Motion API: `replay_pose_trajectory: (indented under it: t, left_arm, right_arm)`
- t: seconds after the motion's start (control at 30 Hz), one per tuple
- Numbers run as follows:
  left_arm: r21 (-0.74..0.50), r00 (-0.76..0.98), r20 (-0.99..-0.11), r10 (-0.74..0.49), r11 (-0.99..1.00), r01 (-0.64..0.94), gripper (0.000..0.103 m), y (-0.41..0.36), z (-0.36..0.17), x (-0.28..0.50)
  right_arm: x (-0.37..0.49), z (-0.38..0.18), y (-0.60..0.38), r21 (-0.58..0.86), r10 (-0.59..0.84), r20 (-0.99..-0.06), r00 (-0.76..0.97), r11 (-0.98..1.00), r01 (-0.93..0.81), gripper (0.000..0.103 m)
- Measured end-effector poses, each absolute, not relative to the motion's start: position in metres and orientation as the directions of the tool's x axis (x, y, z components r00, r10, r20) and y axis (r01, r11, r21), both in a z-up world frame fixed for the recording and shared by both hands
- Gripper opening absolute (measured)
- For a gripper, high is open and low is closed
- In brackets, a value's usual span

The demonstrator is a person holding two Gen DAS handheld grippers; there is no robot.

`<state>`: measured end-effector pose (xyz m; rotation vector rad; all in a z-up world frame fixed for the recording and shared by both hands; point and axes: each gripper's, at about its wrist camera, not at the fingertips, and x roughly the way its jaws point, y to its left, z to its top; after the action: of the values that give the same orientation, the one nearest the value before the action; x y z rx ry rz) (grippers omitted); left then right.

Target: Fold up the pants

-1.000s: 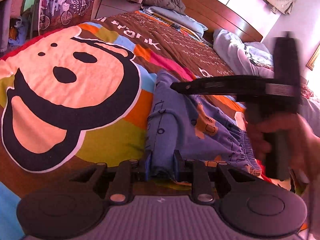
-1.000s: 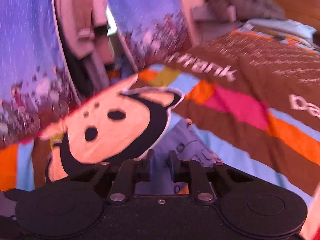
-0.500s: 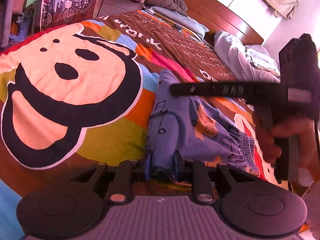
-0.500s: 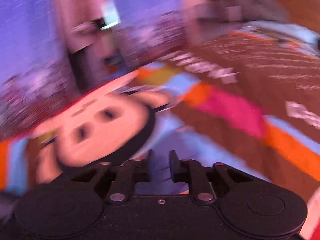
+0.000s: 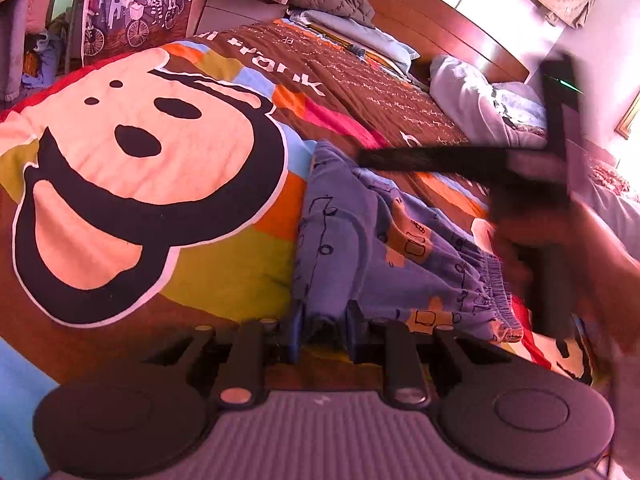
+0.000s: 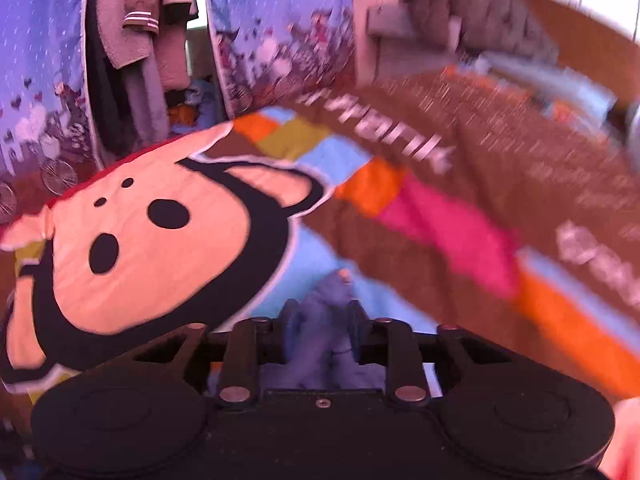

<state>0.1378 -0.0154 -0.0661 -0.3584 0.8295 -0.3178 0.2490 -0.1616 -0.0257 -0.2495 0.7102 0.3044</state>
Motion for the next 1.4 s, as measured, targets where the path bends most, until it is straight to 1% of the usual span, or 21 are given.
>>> replay_pose_trajectory:
  t: [0.2, 0.3, 0.33, 0.43, 0.53, 0.57, 0.6, 0.63, 0.67, 0.73, 0.77, 0.8, 0.87, 0.93, 0.97, 1.03, 1.1, 1.13, 1.2, 1.27, 1.4]
  left_arm:
    - [-0.461, 0.631, -0.648, -0.427, 0.879, 0.122, 0.026, -0.010, -0.069, 0.139]
    - [-0.441, 0.635, -0.650, -0.418, 0.888, 0.132, 0.030, -0.014, -0.068, 0.139]
    - [-0.435, 0.638, -0.649, -0.414, 0.890, 0.135, 0.031, -0.014, -0.068, 0.138]
    - [-0.436, 0.637, -0.651, -0.412, 0.890, 0.130, 0.036, -0.014, -0.068, 0.139]
    - [-0.470, 0.637, -0.639, -0.431, 0.875, 0.120, 0.044, -0.006, -0.066, 0.137]
    - [-0.473, 0.641, -0.633, -0.434, 0.872, 0.122, 0.051, -0.004, -0.063, 0.135]
    - [-0.469, 0.650, -0.627, -0.430, 0.874, 0.126, 0.061, -0.002, -0.059, 0.134]
    - [-0.456, 0.664, -0.619, -0.420, 0.880, 0.132, 0.066, 0.000, -0.053, 0.134]
    - [-0.440, 0.678, -0.611, -0.409, 0.887, 0.139, 0.074, 0.000, -0.048, 0.135]
    - [-0.419, 0.693, -0.601, -0.399, 0.895, 0.153, 0.079, -0.004, -0.037, 0.143]
    - [-0.417, 0.687, -0.601, -0.408, 0.893, 0.165, 0.082, -0.007, -0.033, 0.150]
    - [-0.419, 0.671, -0.606, -0.427, 0.888, 0.187, 0.084, -0.010, -0.031, 0.159]
    - [-0.411, 0.646, -0.619, -0.447, 0.885, 0.219, 0.084, -0.018, -0.033, 0.175]
    - [-0.406, 0.607, -0.649, -0.458, 0.884, 0.232, 0.084, -0.023, -0.041, 0.190]
    - [-0.414, 0.585, -0.662, -0.469, 0.879, 0.236, 0.084, -0.024, -0.047, 0.195]
    - [-0.419, 0.563, -0.676, -0.477, 0.876, 0.239, 0.084, -0.024, -0.058, 0.199]
    - [-0.419, 0.577, -0.654, -0.489, 0.869, 0.262, 0.085, -0.021, -0.065, 0.193]
    - [-0.418, 0.586, -0.640, -0.496, 0.865, 0.276, 0.087, -0.020, -0.067, 0.189]
    - [-0.413, 0.599, -0.616, -0.512, 0.857, 0.308, 0.096, -0.022, -0.072, 0.181]
    - [-0.387, 0.597, -0.619, -0.510, 0.860, 0.333, 0.102, -0.029, -0.072, 0.179]
    - [-0.335, 0.594, -0.643, -0.483, 0.875, 0.348, 0.103, -0.038, -0.070, 0.177]
  right_arm:
    - [0.153, -0.016, -0.225, -0.051, 0.165, -0.674, 0.720, 0.962, -0.268, 0.034]
    - [0.124, -0.040, -0.247, -0.100, 0.071, -0.707, 0.704, 0.975, -0.199, 0.033]
    - [0.119, -0.049, -0.256, -0.071, 0.070, -0.706, 0.705, 0.983, -0.168, 0.035]
    - [0.115, -0.058, -0.280, 0.102, 0.115, -0.673, 0.731, 0.993, -0.062, 0.049]
    - [0.105, -0.055, -0.290, 0.200, 0.141, -0.621, 0.771, 0.980, -0.018, 0.052]
    - [0.100, -0.054, -0.293, 0.215, 0.141, -0.599, 0.788, 0.977, -0.012, 0.053]
    - [0.096, -0.052, -0.294, 0.236, 0.147, -0.579, 0.802, 0.972, -0.008, 0.056]
    - [0.095, -0.052, -0.295, 0.266, 0.162, -0.562, 0.811, 0.964, -0.008, 0.058]
    - [0.099, -0.050, -0.296, 0.292, 0.180, -0.554, 0.813, 0.956, -0.013, 0.061]
    - [0.110, -0.048, -0.296, 0.306, 0.198, -0.553, 0.809, 0.952, -0.024, 0.063]
    - [0.117, -0.048, -0.295, 0.299, 0.204, -0.556, 0.806, 0.954, -0.035, 0.065]
    - [0.123, -0.049, -0.295, 0.294, 0.214, -0.560, 0.800, 0.954, -0.050, 0.072]
    - [0.136, -0.056, -0.297, 0.290, 0.220, -0.574, 0.789, 0.955, -0.056, 0.078]
    - [0.143, -0.064, -0.303, 0.319, 0.235, -0.581, 0.779, 0.947, -0.048, 0.078]
    - [0.147, -0.069, -0.308, 0.348, 0.255, -0.584, 0.770, 0.936, -0.046, 0.081]
    - [0.154, -0.077, -0.315, 0.416, 0.313, -0.583, 0.750, 0.908, -0.055, 0.089]
    - [0.157, -0.082, -0.320, 0.471, 0.379, -0.562, 0.735, 0.877, -0.093, 0.100]
    - [0.158, -0.084, -0.322, 0.497, 0.413, -0.545, 0.729, 0.860, -0.116, 0.102]
    - [0.159, -0.087, -0.325, 0.533, 0.453, -0.522, 0.723, 0.835, -0.139, 0.102]
    - [0.158, -0.087, -0.329, 0.560, 0.471, -0.502, 0.725, 0.816, -0.142, 0.102]
    - [0.156, -0.088, -0.333, 0.583, 0.480, -0.487, 0.730, 0.801, -0.138, 0.102]
